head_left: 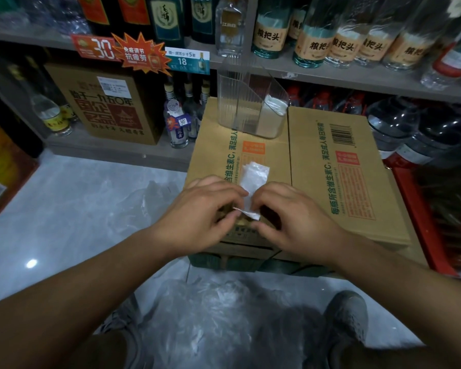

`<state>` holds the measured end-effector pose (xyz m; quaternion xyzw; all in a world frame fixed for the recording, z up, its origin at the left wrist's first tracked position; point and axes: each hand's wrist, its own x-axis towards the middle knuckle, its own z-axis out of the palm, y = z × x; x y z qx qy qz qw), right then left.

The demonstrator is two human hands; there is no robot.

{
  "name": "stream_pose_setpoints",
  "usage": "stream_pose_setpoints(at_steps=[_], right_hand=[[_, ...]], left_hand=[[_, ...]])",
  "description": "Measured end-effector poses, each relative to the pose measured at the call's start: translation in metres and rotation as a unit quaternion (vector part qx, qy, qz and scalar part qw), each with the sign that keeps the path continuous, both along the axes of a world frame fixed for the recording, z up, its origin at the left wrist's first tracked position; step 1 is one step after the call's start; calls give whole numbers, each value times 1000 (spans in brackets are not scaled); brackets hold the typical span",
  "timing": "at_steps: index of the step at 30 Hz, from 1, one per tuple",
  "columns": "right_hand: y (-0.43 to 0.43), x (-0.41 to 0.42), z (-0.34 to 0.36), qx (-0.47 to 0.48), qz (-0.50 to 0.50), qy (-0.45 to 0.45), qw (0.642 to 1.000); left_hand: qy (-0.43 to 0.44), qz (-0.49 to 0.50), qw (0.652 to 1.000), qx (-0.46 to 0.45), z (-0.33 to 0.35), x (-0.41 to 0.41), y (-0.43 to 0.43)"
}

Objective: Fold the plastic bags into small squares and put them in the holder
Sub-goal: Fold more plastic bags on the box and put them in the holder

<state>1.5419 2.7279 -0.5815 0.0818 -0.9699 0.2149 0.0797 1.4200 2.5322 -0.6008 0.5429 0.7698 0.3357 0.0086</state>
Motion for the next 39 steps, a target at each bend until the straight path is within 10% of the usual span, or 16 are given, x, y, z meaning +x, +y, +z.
stream_pose_setpoints(at_steps=[8,17,24,34,39], right_hand=[[-1,-7,13,-118,-68,-50,989],[0,-39,15,-359,-235,-112,896],[8,-60,1,-168,-256,-46,951],[11,-67,1,-153,-179,-53,970],[6,-54,5,-144,-142,-95,975]], left_hand=[[-162,69,984,-35,1,0,5],[-229,117,966,-31,2,-5,19],[-248,144,956,-69,7,-17,33],[-267,105,957,-34,7,-11,25],[-92,59,988,-105,9,1,3]])
